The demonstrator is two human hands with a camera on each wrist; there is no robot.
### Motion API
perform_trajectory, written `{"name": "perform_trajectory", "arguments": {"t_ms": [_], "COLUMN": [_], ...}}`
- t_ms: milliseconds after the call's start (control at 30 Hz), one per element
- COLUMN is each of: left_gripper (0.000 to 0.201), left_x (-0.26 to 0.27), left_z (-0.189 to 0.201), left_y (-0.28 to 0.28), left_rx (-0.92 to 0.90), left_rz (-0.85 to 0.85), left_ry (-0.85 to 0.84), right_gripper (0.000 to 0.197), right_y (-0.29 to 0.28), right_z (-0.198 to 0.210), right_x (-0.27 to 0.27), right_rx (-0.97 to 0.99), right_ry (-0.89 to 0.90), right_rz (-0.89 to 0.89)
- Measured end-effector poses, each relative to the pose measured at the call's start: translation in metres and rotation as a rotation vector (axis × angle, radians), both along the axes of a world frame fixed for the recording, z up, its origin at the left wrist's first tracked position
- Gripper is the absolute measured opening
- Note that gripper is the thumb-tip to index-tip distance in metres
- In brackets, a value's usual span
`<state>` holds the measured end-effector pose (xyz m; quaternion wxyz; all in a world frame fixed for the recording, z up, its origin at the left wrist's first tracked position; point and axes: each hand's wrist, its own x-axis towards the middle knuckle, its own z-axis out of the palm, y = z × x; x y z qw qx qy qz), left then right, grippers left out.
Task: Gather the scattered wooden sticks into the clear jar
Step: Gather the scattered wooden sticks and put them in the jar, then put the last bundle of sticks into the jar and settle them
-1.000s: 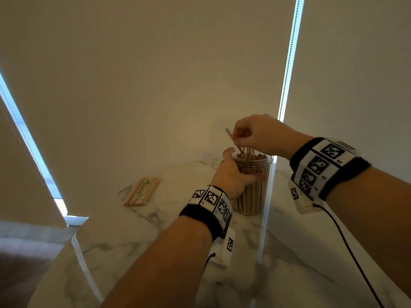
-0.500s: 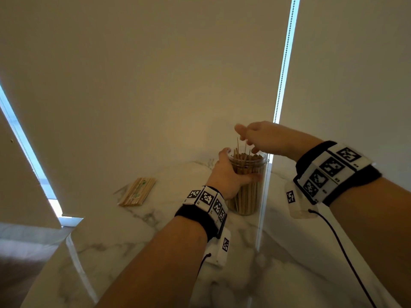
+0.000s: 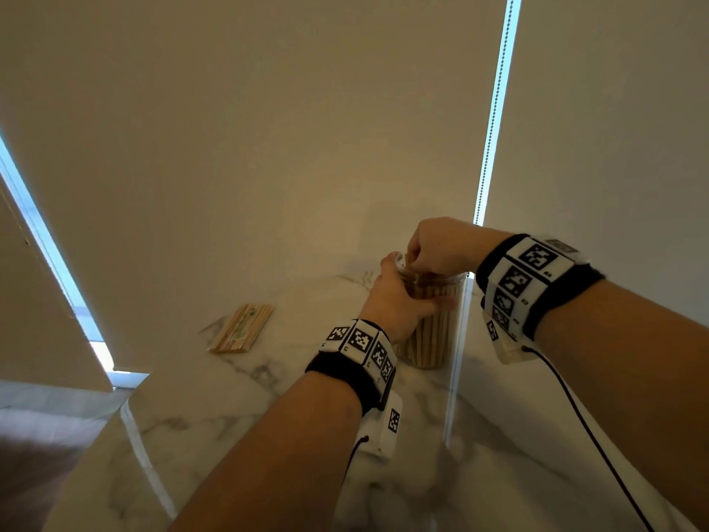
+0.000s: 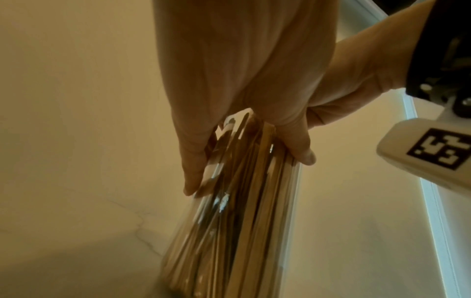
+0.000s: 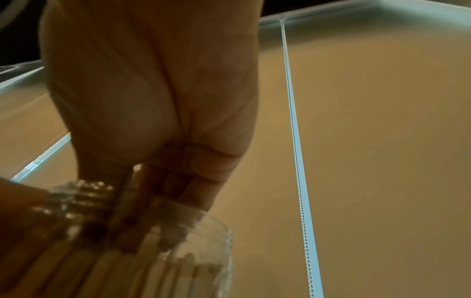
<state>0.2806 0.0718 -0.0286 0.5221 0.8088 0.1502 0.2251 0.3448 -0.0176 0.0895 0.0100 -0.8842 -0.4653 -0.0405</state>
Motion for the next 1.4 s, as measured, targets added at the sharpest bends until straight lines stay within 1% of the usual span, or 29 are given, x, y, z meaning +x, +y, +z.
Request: {"name": "perform_trajectory", "arguments": {"t_ms": [67, 100, 167, 200, 233, 300, 400, 467, 533, 600, 700, 767, 800, 833, 867, 933, 1000, 1067, 1100, 1133, 1200, 1233, 1300, 1400], "left_gripper": [0.118, 0.117, 0.117, 0.119, 0.123, 0.127, 0.127, 0.126, 0.123, 0.122, 0.125, 0.129, 0.129, 0.125, 0.118, 0.099, 0.070, 0.046, 0.041, 0.042, 0.052, 0.054, 0.045, 0.040], "left_x": [-0.001, 0.000, -0.001, -0.001, -0.001, -0.002, -0.003, -0.003, -0.002, -0.002, -0.008, -0.016, -0.022, -0.029, -0.036, -0.054, -0.074, -0.094, -0.104, -0.112, -0.124, -0.127, -0.127, -0.127], "left_z": [-0.001, -0.002, -0.002, -0.002, -0.002, -0.002, -0.001, 0.000, 0.000, 0.000, 0.001, 0.007, 0.011, 0.018, 0.024, 0.036, 0.038, 0.029, 0.023, 0.017, 0.007, 0.004, 0.002, 0.007], "left_y": [-0.001, -0.001, -0.001, -0.001, -0.001, -0.001, -0.002, -0.002, -0.002, -0.003, -0.006, -0.003, 0.002, 0.010, 0.022, 0.056, 0.098, 0.138, 0.150, 0.157, 0.157, 0.153, 0.143, 0.123], "left_rx": [0.005, 0.004, 0.004, 0.008, 0.010, 0.006, 0.005, 0.008, 0.008, -0.004, -0.032, -0.091, -0.118, -0.115, -0.074, 0.086, 0.254, 0.360, 0.375, 0.375, 0.423, 0.479, 0.601, 0.710], "left_rz": [0.004, 0.004, 0.004, 0.005, 0.005, 0.002, 0.009, 0.007, 0.009, 0.015, 0.026, -0.023, -0.049, -0.047, -0.014, 0.138, 0.297, 0.376, 0.392, 0.396, 0.378, 0.370, 0.361, 0.308], "left_ry": [-0.003, -0.012, -0.035, -0.038, -0.033, -0.015, -0.009, -0.004, 0.000, -0.010, -0.024, -0.002, 0.017, 0.043, 0.076, 0.183, 0.355, 0.587, 0.696, 0.787, 0.914, 0.947, 0.955, 1.000], "right_gripper": [0.029, 0.028, 0.019, 0.016, 0.015, 0.015, 0.012, 0.009, 0.013, 0.015, 0.011, 0.008, 0.011, 0.014, 0.017, 0.021, 0.022, 0.020, 0.020, 0.020, 0.021, 0.023, 0.024, 0.024], "right_y": [0.000, -0.002, -0.007, -0.009, -0.011, -0.013, -0.014, -0.015, -0.013, -0.010, -0.009, -0.012, -0.015, -0.018, -0.023, -0.033, -0.041, -0.046, -0.046, -0.045, -0.039, -0.035, -0.027, -0.021], "right_z": [0.006, 0.010, 0.015, 0.016, 0.017, 0.017, 0.018, 0.015, 0.008, 0.002, 0.001, 0.002, 0.003, 0.003, 0.004, 0.004, 0.000, -0.009, -0.016, -0.024, -0.042, -0.051, -0.066, -0.078], "right_x": [-0.001, -0.001, 0.000, 0.000, -0.001, -0.001, 0.000, -0.001, 0.000, 0.001, 0.004, 0.005, 0.004, 0.004, 0.003, -0.006, -0.024, -0.047, -0.058, -0.066, -0.076, -0.078, -0.083, -0.088], "right_rx": [0.007, 0.043, 0.140, 0.146, 0.110, 0.040, 0.073, 0.082, 0.009, -0.022, 0.061, 0.133, 0.174, 0.230, 0.307, 0.478, 0.601, 0.634, 0.618, 0.590, 0.511, 0.452, 0.323, 0.236], "right_ry": [0.046, 0.062, 0.183, 0.241, 0.251, 0.226, 0.223, 0.117, 0.001, -0.048, -0.030, 0.013, 0.010, -0.009, -0.031, -0.076, -0.123, -0.124, -0.103, -0.076, -0.002, 0.043, 0.138, 0.232], "right_rz": [0.022, 0.032, 0.051, 0.056, 0.061, 0.052, 0.048, 0.031, 0.013, 0.006, 0.000, 0.014, 0.024, 0.029, 0.032, 0.043, 0.093, 0.160, 0.180, 0.190, 0.207, 0.222, 0.245, 0.236]}}
